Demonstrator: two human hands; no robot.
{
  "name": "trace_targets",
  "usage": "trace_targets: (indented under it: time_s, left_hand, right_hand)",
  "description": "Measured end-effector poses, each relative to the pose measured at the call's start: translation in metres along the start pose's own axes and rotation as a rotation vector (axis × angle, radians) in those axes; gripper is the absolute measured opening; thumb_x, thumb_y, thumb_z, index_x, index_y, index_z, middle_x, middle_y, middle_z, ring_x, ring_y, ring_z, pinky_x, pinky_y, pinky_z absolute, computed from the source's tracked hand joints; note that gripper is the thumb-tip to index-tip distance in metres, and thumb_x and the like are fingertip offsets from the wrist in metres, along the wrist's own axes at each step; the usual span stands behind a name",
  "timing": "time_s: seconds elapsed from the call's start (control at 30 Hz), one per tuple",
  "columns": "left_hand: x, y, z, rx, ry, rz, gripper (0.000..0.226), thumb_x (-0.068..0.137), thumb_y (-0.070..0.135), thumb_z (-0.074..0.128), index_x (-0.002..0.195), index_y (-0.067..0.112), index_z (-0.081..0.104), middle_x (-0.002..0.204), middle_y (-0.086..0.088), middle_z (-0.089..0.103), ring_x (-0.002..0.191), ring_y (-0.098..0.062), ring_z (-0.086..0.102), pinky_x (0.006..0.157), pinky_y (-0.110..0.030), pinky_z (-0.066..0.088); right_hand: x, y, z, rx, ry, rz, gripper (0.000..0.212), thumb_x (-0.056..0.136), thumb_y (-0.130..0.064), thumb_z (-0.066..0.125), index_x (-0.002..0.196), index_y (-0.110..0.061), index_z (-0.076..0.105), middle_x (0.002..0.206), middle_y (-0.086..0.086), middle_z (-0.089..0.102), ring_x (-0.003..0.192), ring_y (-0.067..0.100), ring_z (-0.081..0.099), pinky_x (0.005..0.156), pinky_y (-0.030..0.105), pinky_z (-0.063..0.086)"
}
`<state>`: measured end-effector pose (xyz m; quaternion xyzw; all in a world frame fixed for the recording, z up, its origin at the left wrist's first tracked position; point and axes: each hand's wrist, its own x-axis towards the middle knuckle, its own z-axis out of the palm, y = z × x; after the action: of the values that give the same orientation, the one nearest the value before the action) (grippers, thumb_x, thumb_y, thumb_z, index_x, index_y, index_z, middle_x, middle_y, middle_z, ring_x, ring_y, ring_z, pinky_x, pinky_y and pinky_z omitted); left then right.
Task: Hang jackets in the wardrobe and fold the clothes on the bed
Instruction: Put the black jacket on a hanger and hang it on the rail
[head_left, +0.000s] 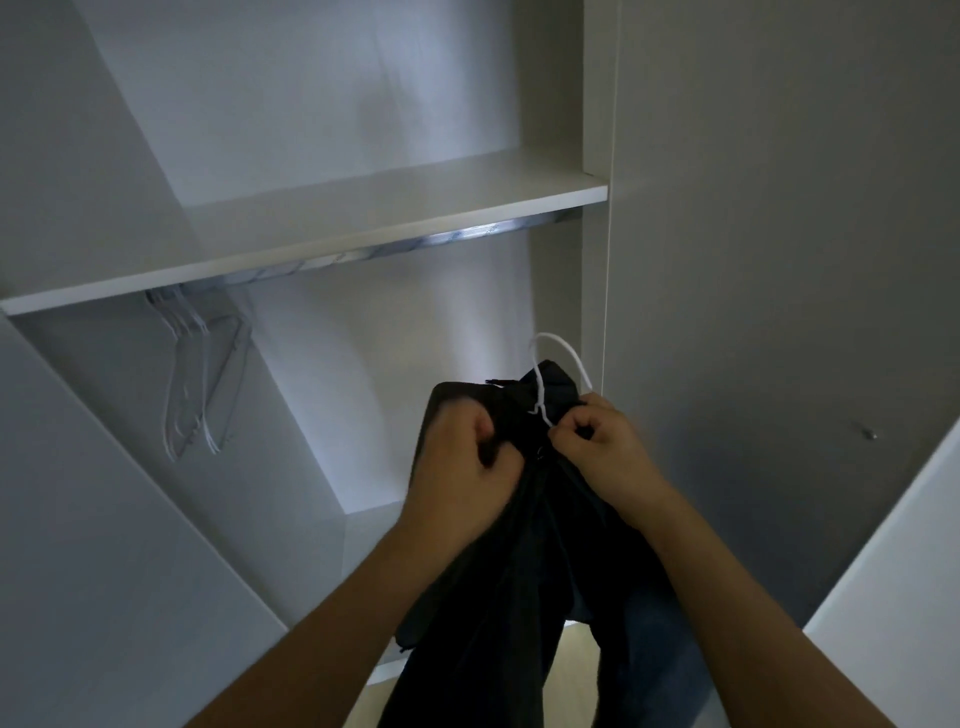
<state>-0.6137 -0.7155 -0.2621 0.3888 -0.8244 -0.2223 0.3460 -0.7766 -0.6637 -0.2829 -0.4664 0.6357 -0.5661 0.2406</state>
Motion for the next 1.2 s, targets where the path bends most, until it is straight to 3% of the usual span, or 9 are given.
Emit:
trace_targets:
  time_s: [0.1,0.3,0.43,0.53,0.6,0.8,0.93,1.07,1.2]
  left_hand:
    - [-0.023,-0.005,0.014,0.106,-0.335,-0.061,0.026,0.092,0.046,0.055,0.083,0.023,0.05,0.08,0.007,0.057,0.072,-0.009,0.056,0.061,-0.026,0.042]
    - [-0.017,-0.009,0.003,0.046,-0.403,-0.013,0.029,0.099,0.036,0.048,0.08,0.016,0.057,0.076,0.002,0.062,0.072,-0.014,0.06,0.075,-0.039,0.053]
    - [-0.012,-0.03,-0.044,0.064,-0.234,-0.064,0.03,0.099,0.033,0.052,0.072,0.021,0.05,0.069,0.005,0.058,0.067,-0.008,0.058,0.07,-0.029,0.048]
    - [0.0,-0.025,-0.052,-0.082,-0.046,-0.081,0.024,0.101,0.028,0.049,0.078,0.022,0.053,0.071,0.008,0.058,0.066,0.0,0.054,0.062,-0.012,0.04]
    - [0.005,-0.011,-0.042,-0.161,-0.03,-0.062,0.018,0.102,0.023,0.046,0.088,0.02,0.057,0.079,0.008,0.062,0.073,0.0,0.058,0.065,-0.011,0.041]
    - [0.006,-0.006,-0.031,-0.126,-0.107,0.064,0.022,0.102,0.017,0.044,0.096,0.034,0.056,0.087,0.018,0.062,0.083,0.004,0.058,0.07,-0.01,0.041]
    - [0.006,-0.009,-0.032,-0.07,-0.161,0.119,0.016,0.101,0.015,0.046,0.102,0.022,0.06,0.091,0.008,0.064,0.084,-0.004,0.059,0.076,-0.019,0.045]
    - [0.006,-0.009,-0.031,-0.115,-0.176,0.054,0.013,0.1,0.017,0.049,0.098,0.023,0.059,0.092,0.006,0.066,0.085,-0.009,0.061,0.078,-0.026,0.048]
    - [0.004,-0.002,-0.033,-0.23,-0.133,-0.057,0.013,0.095,0.012,0.054,0.087,0.019,0.061,0.082,0.001,0.065,0.079,-0.015,0.061,0.073,-0.026,0.047]
  right_hand:
    - [0.005,-0.002,-0.001,0.01,0.003,0.016,0.029,0.089,-0.005,0.063,0.062,-0.012,0.057,0.085,-0.004,0.049,0.06,-0.006,0.051,0.063,0.005,0.041]
    - [0.017,0.008,-0.012,-0.367,0.109,-0.006,0.031,0.086,-0.004,0.062,0.058,-0.009,0.05,0.094,0.003,0.044,0.063,0.011,0.046,0.058,0.011,0.036]
    - [0.036,0.004,-0.061,-0.42,0.129,0.038,0.025,0.093,-0.017,0.062,0.069,-0.011,0.06,0.102,0.017,0.05,0.077,0.023,0.052,0.081,0.029,0.043]
    - [0.031,-0.016,-0.05,-0.328,0.011,0.025,0.012,0.094,-0.024,0.061,0.09,-0.016,0.07,0.114,0.008,0.041,0.097,0.016,0.049,0.096,0.018,0.032]
    - [0.019,-0.028,-0.031,-0.22,-0.064,0.034,0.012,0.091,-0.025,0.065,0.098,-0.02,0.073,0.118,0.002,0.037,0.103,0.009,0.047,0.099,0.014,0.029]
    - [-0.001,-0.032,-0.014,-0.093,-0.165,0.047,0.029,0.063,-0.058,0.074,0.084,-0.038,0.077,0.118,0.001,0.044,0.105,0.007,0.057,0.1,0.019,0.043]
    - [0.0,-0.018,-0.013,-0.128,-0.217,0.026,0.002,0.082,-0.03,0.075,0.08,-0.032,0.075,0.111,0.0,0.043,0.094,-0.004,0.054,0.091,0.005,0.039]
    - [0.001,-0.014,-0.015,-0.123,-0.302,0.016,0.015,0.092,-0.024,0.065,0.078,-0.028,0.067,0.099,-0.006,0.039,0.08,-0.014,0.049,0.078,-0.001,0.034]
    - [0.002,-0.01,-0.013,-0.181,-0.303,-0.02,0.027,0.093,-0.02,0.062,0.071,-0.035,0.064,0.099,-0.009,0.038,0.084,-0.013,0.048,0.083,-0.001,0.032]
